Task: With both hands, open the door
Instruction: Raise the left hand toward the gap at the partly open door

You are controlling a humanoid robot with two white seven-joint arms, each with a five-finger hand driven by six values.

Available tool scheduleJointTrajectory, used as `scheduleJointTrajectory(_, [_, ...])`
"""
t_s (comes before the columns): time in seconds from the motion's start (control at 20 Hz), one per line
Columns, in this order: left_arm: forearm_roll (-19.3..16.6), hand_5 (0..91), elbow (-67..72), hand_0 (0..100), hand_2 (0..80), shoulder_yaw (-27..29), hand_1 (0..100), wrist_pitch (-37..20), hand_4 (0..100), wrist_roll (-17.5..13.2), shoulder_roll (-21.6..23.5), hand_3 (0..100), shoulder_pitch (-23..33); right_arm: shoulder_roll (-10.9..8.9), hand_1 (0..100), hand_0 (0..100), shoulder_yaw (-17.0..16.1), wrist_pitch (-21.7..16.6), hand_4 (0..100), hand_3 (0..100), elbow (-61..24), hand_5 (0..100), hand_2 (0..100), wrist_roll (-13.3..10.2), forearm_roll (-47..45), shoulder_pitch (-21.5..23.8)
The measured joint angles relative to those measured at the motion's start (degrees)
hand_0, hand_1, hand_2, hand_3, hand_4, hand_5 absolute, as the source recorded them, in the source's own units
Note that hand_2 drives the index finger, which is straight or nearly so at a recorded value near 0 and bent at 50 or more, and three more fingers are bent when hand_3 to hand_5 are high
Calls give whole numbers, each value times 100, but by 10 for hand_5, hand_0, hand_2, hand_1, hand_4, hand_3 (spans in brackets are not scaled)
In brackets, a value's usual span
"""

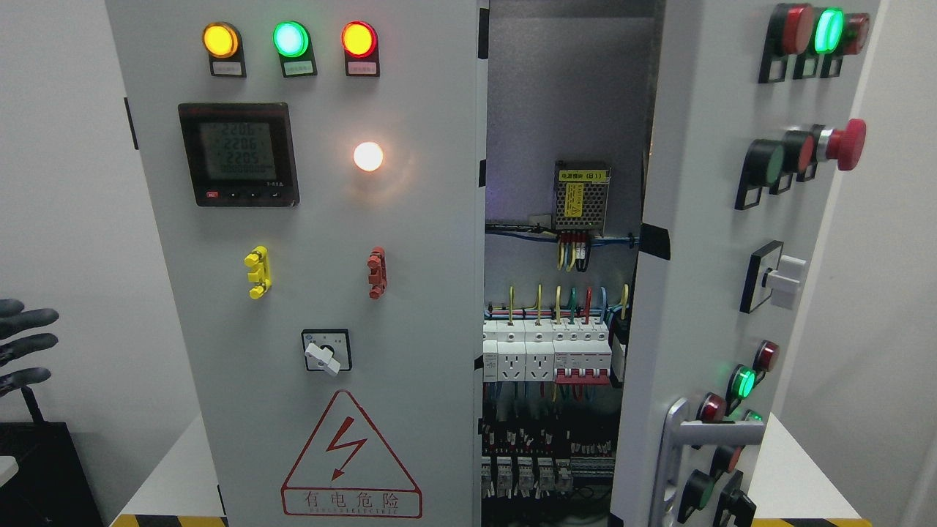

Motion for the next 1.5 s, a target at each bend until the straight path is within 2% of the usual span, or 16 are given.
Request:
scheduleJointTrajectory(0.45, [359,0,-205,120,0,-3032,389,43,0,-11,-110,0,-3285,0,389,120,0,0,0,0,0,0,0,0,0,0])
scheduleJointTrajectory(0.7, [474,0,-309,120,0,-4314,389,922,0,5,-349,0,-4651,0,389,120,0,0,0,0,-3,0,0,1,0,0])
scheduleJointTrajectory(0.8, [520,0,-334,120,0,-4695,389,1199,0,109,-509,0,-5074,0,389,120,0,0,0,0,-4,0,0,1,0,0])
scheduleJointTrajectory(1.0, [605,0,-347,120,0,-5265,389,1570,0,524,-906,0,-5759,0,389,120,0,0,0,0,-5,0,0,1,0,0])
scheduleJointTrajectory(1.35, [964,0,-359,120,0,-5941,389,1975,0,932,-1683,0,-6734,0,389,120,0,0,0,0,-6,0,0,1,0,0])
scheduleJointTrajectory(1.5, [1046,0,-357,120,0,-6141,389,2043,0,1222,-2036,0,-7000,0,389,120,0,0,0,0,-7,0,0,1,0,0])
